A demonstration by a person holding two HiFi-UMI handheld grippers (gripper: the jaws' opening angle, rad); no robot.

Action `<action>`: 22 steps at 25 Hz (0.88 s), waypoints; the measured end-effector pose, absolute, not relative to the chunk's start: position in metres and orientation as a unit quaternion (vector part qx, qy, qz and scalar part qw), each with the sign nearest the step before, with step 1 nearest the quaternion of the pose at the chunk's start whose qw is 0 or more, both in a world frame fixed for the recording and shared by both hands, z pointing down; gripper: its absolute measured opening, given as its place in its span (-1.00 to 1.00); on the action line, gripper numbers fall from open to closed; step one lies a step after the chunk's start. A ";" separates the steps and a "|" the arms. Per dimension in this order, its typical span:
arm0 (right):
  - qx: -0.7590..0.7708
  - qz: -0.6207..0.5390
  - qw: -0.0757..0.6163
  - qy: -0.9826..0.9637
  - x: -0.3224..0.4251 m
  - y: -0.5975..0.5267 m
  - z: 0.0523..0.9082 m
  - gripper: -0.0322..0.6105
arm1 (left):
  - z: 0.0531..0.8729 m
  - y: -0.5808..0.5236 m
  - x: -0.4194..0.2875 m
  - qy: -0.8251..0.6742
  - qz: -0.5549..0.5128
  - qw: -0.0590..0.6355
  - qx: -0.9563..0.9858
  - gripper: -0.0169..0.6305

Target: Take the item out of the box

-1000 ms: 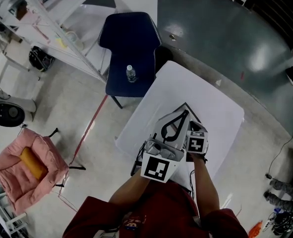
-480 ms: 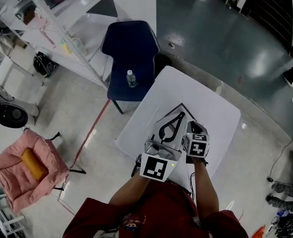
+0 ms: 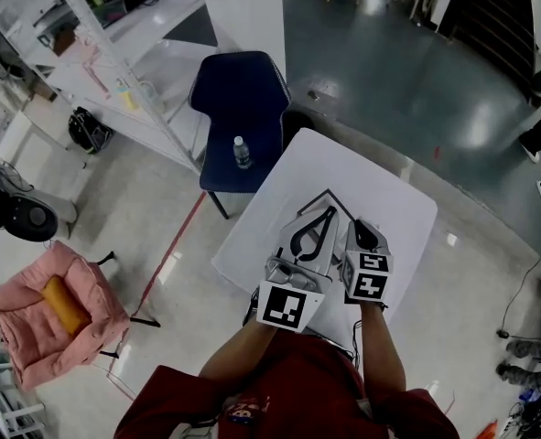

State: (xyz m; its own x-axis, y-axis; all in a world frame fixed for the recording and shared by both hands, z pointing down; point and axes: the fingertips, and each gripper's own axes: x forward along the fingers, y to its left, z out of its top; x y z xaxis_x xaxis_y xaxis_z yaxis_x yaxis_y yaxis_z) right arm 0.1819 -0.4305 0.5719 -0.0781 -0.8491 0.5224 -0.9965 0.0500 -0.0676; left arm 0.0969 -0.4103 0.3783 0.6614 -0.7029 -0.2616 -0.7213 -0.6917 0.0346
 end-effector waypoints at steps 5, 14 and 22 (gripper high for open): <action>0.659 0.180 0.146 -0.716 0.188 -0.412 0.532 -0.85 | 0.364 -0.393 0.106 0.386 0.141 0.042 -0.911 -0.94; 0.666 0.113 0.111 -0.729 0.188 -0.385 0.471 -0.85 | 0.350 -0.372 0.106 0.398 0.146 0.054 -0.904 -0.94; 0.667 0.058 0.054 -0.741 0.192 -0.361 0.409 -0.85 | 0.334 -0.357 0.107 0.415 0.143 0.066 -0.896 -0.94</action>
State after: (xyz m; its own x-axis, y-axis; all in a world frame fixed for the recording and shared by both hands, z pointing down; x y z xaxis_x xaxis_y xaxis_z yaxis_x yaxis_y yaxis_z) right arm 0.1925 -0.3615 0.4087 -0.1040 -0.9821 0.1571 -0.9946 0.1031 -0.0143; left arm 0.1070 -0.3568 0.3336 0.6149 -0.7244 -0.3116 -0.7621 -0.6474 0.0010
